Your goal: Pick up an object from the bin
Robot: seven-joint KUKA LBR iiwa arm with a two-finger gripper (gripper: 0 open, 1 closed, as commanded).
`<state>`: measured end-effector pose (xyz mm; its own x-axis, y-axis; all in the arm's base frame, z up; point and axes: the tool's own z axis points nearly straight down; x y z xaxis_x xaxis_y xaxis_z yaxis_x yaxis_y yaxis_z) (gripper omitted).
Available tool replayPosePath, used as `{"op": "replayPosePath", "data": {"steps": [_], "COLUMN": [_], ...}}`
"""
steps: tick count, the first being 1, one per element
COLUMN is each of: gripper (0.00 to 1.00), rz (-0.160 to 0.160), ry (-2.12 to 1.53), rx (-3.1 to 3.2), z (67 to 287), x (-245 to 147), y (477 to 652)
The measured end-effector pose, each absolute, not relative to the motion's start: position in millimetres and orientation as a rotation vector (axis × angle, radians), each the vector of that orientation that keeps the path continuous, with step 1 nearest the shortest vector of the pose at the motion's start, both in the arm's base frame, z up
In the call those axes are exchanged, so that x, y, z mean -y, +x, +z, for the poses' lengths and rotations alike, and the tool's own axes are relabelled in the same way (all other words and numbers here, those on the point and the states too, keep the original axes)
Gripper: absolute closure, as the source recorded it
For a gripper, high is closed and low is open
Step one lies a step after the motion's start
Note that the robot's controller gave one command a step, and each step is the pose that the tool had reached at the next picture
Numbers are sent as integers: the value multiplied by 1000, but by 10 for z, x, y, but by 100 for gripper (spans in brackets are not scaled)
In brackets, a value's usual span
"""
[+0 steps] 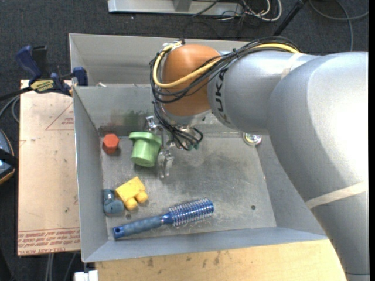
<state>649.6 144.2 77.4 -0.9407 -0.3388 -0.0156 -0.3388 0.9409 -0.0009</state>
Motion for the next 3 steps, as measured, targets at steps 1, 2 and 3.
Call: {"op": "replayPosePath", "data": {"steps": [1,2,3], "gripper": [0,0,0], "rz": [3,2,4], "ry": [-682,-758,-719], "rx": [-3060,-3046,-3041], "z": [1016,998,780], "x": [-1645,-1578,-1637], "y": [6473,6466,6509]}}
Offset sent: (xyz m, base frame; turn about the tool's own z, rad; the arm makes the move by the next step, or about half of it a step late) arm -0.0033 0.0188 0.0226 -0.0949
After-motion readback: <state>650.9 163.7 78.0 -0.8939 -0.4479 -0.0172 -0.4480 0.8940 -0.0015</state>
